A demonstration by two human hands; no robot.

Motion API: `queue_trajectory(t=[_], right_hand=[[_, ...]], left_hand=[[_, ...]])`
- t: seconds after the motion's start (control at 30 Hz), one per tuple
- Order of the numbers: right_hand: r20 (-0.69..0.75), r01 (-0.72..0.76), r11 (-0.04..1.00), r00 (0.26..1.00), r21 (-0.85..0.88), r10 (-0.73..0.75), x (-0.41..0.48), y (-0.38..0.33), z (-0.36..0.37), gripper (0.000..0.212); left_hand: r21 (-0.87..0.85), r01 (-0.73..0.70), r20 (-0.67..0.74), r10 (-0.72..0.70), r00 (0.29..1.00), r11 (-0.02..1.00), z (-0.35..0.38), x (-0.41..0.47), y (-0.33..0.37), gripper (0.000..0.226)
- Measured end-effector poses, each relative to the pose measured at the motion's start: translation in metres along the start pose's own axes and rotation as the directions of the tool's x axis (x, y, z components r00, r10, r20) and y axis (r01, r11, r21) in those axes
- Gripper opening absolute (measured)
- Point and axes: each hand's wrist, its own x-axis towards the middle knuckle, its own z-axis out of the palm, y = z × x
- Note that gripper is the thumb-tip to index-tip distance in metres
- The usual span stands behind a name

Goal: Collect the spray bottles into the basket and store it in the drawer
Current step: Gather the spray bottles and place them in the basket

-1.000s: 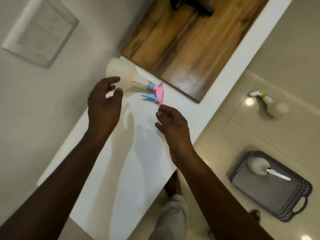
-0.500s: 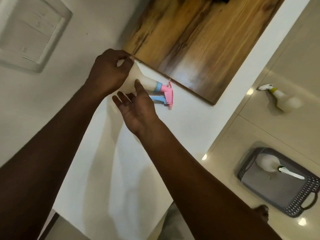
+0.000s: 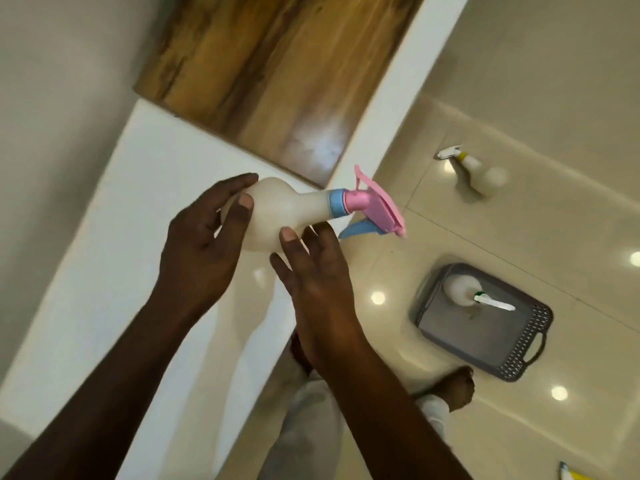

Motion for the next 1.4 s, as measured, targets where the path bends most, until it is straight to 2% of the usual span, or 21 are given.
queue_trajectory(t=[0.2,0.3,0.4,0.5,0.57,0.63,0.7,0.8,1.0,1.1,1.23,1.4], right_hand=[[-0.110,0.094,0.977,0.987,-0.189,-0.116,-0.051,-0.025,-0.136,0.055],[-0.193,0.070,0.941,0.971,-0.332,-0.140,-0.067,-0.028,-0.204,0.050],[-0.249,0.047,0.923,0.957,-0.381,-0.151,-0.075,-0.020,-0.268,0.060],[-0.305,0.025,0.896,0.936,-0.443,-0.177,-0.075,0.001,-0.333,0.066],[-0.312,-0.042,0.848,0.938,-0.529,-0.148,-0.067,0.021,-0.374,0.064],[-0.316,-0.169,0.805,0.948,-0.568,-0.024,-0.060,0.046,-0.412,0.058],[-0.337,-0.177,0.785,0.940,-0.593,-0.042,-0.051,0.073,-0.446,0.056],[-0.332,-0.188,0.707,0.941,-0.682,-0.070,-0.032,0.102,-0.479,0.067],[-0.240,-0.108,0.712,0.967,-0.694,-0.088,0.018,0.152,-0.539,0.071],[-0.202,-0.054,0.723,0.972,-0.689,-0.120,0.038,0.166,-0.556,0.070],[-0.155,-0.007,0.671,0.975,-0.741,-0.162,0.060,0.178,-0.569,0.070],[-0.127,0.023,0.667,0.976,-0.744,-0.175,0.074,0.190,-0.579,0.068]], left_hand=[[-0.041,0.040,0.212,-0.030,0.977,0.998,0.106,-0.072,0.048,0.047],[-0.008,0.082,0.316,-0.075,0.946,0.997,0.162,-0.103,0.060,0.051],[-0.045,0.130,0.403,-0.101,0.909,0.990,0.219,-0.130,0.061,0.045],[-0.081,0.237,0.485,-0.169,0.858,0.968,0.281,-0.152,0.046,0.045],[-0.077,0.327,0.497,-0.248,0.831,0.942,0.319,-0.163,0.031,0.047],[-0.045,0.381,0.493,-0.311,0.813,0.924,0.357,-0.175,0.015,0.049],[-0.024,0.417,0.495,-0.352,0.795,0.908,0.393,-0.185,-0.003,0.050],[0.011,0.476,0.511,-0.414,0.753,0.880,0.440,-0.193,-0.034,0.051],[0.075,0.527,0.497,-0.490,0.716,0.847,0.511,-0.189,-0.094,0.051],[0.104,0.507,0.515,-0.483,0.709,0.856,0.537,-0.184,-0.116,0.051],[0.130,0.514,0.531,-0.497,0.686,0.848,0.559,-0.177,-0.134,0.054],[0.144,0.531,0.516,-0.521,0.680,0.835,0.572,-0.171,-0.144,0.054]])
